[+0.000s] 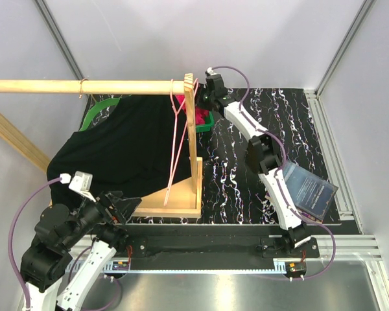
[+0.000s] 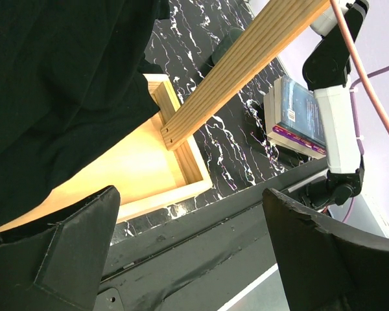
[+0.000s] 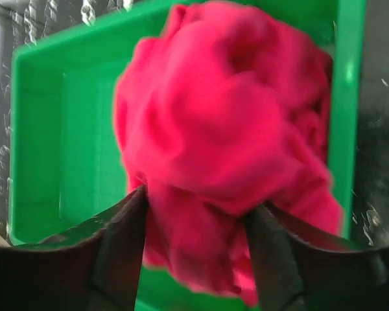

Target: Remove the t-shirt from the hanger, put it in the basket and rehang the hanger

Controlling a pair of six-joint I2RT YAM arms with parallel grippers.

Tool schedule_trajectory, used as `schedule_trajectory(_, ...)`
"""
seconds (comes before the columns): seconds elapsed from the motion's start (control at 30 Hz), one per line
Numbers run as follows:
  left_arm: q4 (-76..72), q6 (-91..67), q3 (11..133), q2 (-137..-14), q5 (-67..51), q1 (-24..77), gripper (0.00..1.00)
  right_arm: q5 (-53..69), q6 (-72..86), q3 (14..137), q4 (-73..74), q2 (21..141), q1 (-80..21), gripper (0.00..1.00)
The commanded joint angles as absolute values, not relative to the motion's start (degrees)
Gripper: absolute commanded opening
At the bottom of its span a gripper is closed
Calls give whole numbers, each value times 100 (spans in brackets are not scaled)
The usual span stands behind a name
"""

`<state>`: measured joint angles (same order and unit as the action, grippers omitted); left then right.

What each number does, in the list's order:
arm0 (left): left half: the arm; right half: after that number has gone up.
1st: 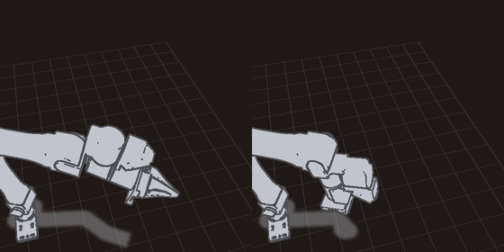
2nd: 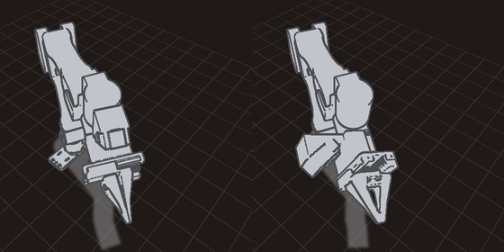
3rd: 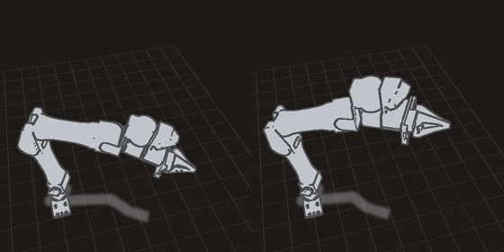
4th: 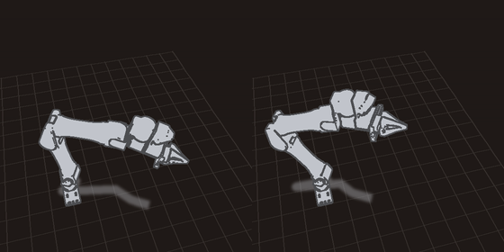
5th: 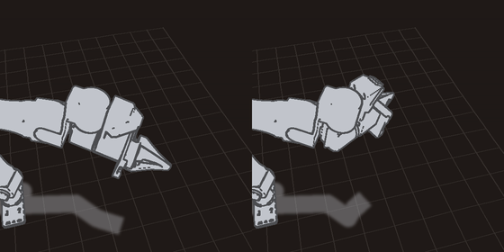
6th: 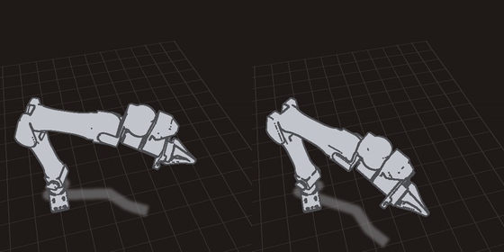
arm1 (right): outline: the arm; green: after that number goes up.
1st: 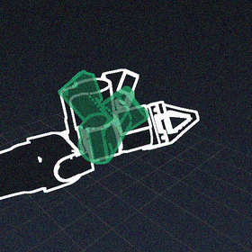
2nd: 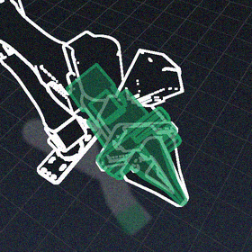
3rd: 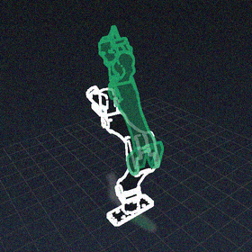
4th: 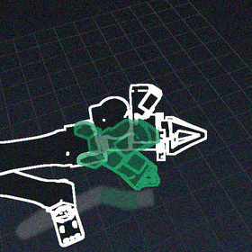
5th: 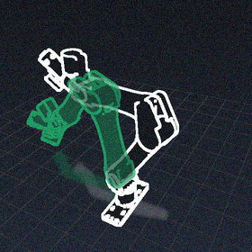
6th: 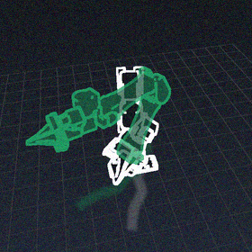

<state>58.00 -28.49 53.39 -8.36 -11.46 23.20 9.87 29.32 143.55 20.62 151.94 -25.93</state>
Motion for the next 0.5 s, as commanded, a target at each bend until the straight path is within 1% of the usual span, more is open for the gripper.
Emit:
schedule_trajectory(0.0, 5414, -2760, 5317, -888, -1142, 2320, 96, 739, 2663, 14443, 2470, 14494, -2619, 70)
schedule_trajectory(0.2, 5449, -2971, 5457, -835, -1230, 2320, 96, 607, 2619, 13424, 2865, 13475, -2619, 80)
schedule_trajectory(0.27, 5519, -3058, 5528, -809, -1222, 2320, 96, 510, 2715, 13028, 2987, 12976, -2619, 81)
schedule_trajectory(0.33, 5581, -3155, 5633, -800, -1222, 2320, 96, 431, 2943, 12150, 2962, 12544, -2628, 81)
schedule_trajectory(0.37, 5598, -3173, 5669, -791, -1222, 2320, 96, 448, 3040, 11790, 2840, 12081, -2619, 81)
schedule_trajectory(0.4, 5625, -3208, 5695, -791, -1230, 2320, 96, 544, 3154, 10890, 2682, 11815, -2637, 81)
schedule_trajectory(0.43, 5677, -3260, 5739, -791, -1222, 2320, 96, 632, 3373, 10368, 2193, 11264, -2680, 80)
schedule_trajectory(0.47, 5704, -3278, 5757, -782, -1222, 2320, 96, 676, 3479, 9849, 1962, 10980, -2715, 80)
